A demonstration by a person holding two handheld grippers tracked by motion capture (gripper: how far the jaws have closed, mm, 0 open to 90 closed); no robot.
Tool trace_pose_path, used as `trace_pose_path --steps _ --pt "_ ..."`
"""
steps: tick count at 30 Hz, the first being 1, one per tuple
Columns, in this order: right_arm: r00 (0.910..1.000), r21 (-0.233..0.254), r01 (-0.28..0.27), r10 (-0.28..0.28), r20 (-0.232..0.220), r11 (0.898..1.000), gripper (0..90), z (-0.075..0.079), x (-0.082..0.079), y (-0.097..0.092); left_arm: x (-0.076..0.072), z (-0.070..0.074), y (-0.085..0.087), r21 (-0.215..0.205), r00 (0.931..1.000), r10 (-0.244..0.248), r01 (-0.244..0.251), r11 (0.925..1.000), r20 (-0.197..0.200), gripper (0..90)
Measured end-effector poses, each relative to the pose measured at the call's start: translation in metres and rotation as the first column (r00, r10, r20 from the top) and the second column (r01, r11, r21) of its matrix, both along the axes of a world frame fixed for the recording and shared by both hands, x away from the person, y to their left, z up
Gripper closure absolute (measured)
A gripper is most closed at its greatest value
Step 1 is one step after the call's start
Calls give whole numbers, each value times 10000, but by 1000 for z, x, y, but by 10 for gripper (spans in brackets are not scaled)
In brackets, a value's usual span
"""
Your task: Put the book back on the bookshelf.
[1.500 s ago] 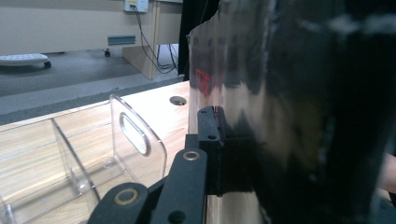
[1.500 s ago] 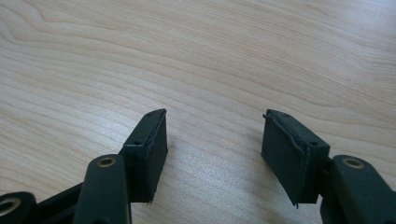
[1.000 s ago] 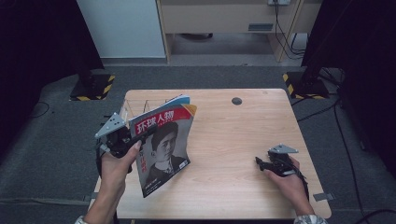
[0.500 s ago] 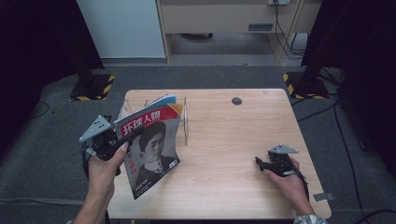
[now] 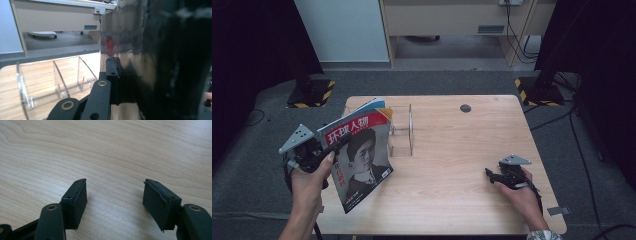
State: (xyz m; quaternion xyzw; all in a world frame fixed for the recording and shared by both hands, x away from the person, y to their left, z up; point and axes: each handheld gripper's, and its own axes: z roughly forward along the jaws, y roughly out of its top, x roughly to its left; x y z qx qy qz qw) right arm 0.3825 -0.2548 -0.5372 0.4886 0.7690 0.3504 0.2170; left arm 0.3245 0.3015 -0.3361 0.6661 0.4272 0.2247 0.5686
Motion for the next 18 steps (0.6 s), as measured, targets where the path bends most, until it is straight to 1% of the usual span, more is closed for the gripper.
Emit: trace_pose_path --steps 12,18 --pt "10000 -22 -13 13 10 10000 356 0 0 0 -5 2 22 -13 9988 499 -499 9988 25 863" --pt "10000 -13 3 -3 2 10000 354 0 0 0 -8 3 30 -63 9979 644 -645 9979 -11 863"
